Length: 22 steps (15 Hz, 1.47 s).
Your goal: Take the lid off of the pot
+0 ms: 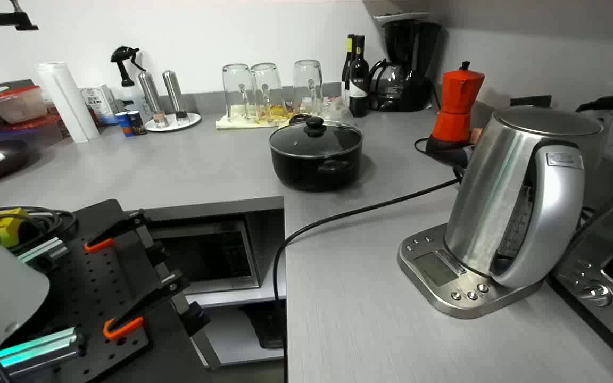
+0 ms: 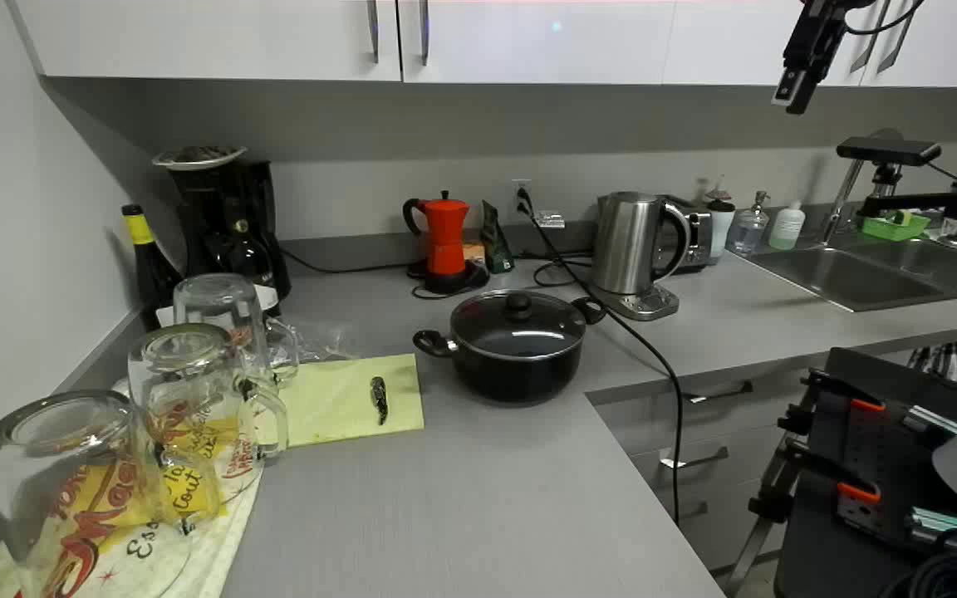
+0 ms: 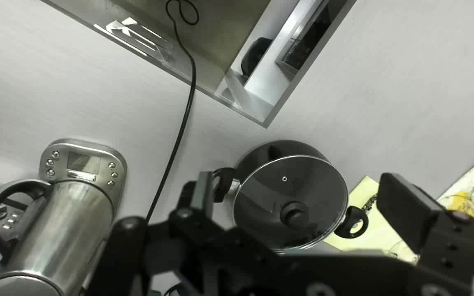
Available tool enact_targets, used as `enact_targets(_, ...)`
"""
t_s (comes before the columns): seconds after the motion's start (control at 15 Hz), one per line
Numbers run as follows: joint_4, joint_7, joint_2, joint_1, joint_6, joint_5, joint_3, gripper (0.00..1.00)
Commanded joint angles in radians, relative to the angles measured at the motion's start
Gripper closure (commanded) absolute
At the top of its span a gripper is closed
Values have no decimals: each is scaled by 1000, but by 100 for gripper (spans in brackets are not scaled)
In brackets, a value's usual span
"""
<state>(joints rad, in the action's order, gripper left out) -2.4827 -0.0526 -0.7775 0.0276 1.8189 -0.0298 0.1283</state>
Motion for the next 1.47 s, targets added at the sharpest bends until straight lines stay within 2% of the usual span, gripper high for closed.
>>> enact_targets(0.0,4,-8,2,14,-2,-8,-10,0)
enact_targets(0.4,4,-8,1,14,0,-8,-10,0)
enact_targets(0.67,49,-39,97,-8,16,2,-18,0)
enact_targets(1.07,197,-88,358,-39,81,25,-60,0)
enact_targets(1.4,402,-98,652,-60,118,59,-114,0)
